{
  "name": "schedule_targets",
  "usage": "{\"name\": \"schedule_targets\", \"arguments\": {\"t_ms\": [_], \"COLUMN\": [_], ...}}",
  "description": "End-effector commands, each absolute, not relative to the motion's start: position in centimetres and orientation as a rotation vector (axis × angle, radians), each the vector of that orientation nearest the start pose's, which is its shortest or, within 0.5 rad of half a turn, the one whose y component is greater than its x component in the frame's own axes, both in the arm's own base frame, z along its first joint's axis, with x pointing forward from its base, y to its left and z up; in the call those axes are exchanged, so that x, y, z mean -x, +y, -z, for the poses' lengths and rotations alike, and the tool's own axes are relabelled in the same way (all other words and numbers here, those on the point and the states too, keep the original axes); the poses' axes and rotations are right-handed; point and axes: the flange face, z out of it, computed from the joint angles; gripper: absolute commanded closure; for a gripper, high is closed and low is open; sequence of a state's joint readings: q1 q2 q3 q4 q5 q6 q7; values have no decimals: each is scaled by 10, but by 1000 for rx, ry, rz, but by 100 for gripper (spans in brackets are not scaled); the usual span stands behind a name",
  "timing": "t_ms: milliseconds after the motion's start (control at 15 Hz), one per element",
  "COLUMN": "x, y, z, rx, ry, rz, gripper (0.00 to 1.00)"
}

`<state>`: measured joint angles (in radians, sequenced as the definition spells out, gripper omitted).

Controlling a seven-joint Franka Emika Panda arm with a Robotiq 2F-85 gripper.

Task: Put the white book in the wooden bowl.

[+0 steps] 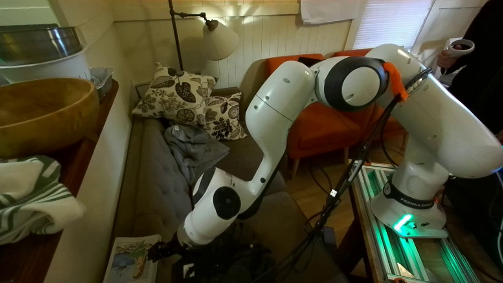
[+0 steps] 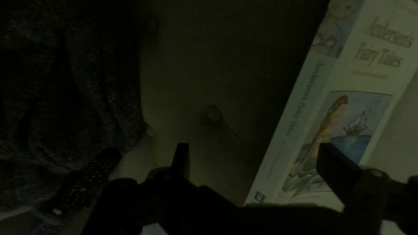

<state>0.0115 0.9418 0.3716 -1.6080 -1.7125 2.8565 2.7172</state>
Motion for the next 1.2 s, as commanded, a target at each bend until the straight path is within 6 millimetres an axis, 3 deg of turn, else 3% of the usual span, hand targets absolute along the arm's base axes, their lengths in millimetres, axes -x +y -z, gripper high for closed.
{"name": "schedule_targets", "arguments": {"t_ms": [0,133,467,867,933,1133], "x": [-630,-641,-639,-658,-660,-664], "y": [292,298,303,305,306,307], "z": [-122,-124,-106,-100,-100,-97], "rx": [2328,2330,2316,2274,2270,2262], "ry": [1193,1179,1181,1180,1179,1180], "rz": [821,819,790,824,830,834], "gripper": [0,0,0,0,25,41]}}
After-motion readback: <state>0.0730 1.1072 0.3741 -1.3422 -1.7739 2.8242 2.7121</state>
